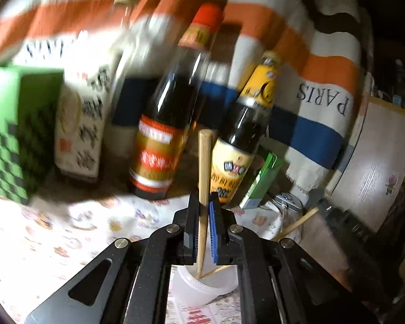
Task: Organize utensils
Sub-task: 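Carry both chopsticks upright to the plastic cup and open both tools inside it, then withdraw both tools from the cup back toward the chopstick bundle, then grasp a chopstick from the bundle with the right tool and lift it, then carry the chopstick toward the cup with the right tool while the left tool grasps another chopstick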
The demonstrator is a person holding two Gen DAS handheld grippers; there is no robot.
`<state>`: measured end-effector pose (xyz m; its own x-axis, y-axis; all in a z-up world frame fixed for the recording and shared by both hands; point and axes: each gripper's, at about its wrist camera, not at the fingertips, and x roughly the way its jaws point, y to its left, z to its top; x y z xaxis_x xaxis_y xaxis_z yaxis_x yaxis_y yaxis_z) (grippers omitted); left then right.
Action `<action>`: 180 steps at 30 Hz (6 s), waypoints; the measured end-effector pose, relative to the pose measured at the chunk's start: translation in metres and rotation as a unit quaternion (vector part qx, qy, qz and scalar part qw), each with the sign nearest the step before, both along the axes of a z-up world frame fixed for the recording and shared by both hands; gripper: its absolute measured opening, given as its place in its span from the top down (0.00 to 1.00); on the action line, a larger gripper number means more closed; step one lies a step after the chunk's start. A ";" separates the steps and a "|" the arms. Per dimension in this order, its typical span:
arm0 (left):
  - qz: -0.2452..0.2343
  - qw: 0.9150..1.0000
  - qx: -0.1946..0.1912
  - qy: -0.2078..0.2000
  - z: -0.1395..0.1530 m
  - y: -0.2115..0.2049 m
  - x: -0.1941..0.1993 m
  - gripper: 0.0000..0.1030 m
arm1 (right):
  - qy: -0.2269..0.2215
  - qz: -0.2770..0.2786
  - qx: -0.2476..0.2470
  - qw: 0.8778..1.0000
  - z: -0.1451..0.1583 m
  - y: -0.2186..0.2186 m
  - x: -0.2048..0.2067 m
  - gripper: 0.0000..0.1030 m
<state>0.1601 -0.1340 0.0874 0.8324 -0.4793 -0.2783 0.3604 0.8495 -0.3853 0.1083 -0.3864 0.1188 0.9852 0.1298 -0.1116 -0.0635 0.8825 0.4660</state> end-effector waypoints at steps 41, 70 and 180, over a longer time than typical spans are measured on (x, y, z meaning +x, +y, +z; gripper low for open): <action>0.169 0.969 0.178 -0.018 0.013 0.049 -0.076 0.00 | 0.214 0.067 -0.128 0.966 -0.017 0.014 0.017 0.36; 0.146 0.960 0.184 0.153 -0.082 0.093 -0.091 0.00 | 0.206 0.141 -0.224 0.942 -0.071 0.120 -0.062 0.59; 0.048 0.909 0.265 0.319 -0.134 0.016 0.036 0.93 | -0.060 0.032 -0.116 0.991 -0.004 0.062 -0.150 0.94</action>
